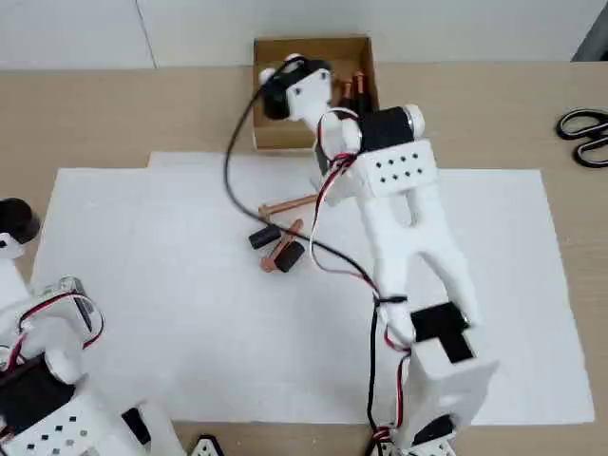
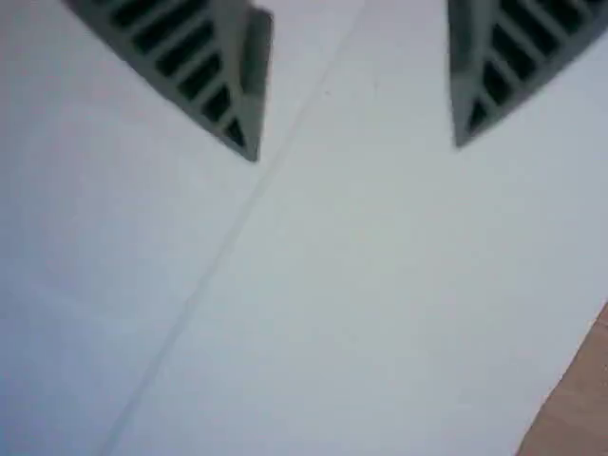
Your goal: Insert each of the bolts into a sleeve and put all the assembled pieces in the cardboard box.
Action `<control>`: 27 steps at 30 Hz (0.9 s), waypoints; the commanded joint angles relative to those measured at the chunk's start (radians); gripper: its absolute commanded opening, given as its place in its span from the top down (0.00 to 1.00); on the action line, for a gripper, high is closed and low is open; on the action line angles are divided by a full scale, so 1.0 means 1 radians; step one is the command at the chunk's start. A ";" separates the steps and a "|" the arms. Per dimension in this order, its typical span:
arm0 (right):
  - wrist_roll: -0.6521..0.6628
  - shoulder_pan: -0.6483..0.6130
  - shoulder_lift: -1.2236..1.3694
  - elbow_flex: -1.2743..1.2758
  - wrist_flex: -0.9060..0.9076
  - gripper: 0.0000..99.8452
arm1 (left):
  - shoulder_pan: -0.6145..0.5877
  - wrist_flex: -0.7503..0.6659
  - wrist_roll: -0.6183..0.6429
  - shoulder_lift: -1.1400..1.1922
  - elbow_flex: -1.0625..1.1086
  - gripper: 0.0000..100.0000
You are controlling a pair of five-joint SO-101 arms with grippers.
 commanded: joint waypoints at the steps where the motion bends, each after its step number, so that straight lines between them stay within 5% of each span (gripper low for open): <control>1: -0.115 0.016 0.091 -0.005 -0.038 0.82 | 0.002 -0.002 0.009 -0.012 -0.018 0.88; 15: 0.399 -0.077 0.163 -0.005 -0.186 0.82 | 0.002 -0.002 0.009 -0.012 -0.018 0.88; 27: 0.460 -0.162 0.243 -0.003 -0.320 0.82 | 0.002 -0.002 0.003 -0.012 -0.022 0.91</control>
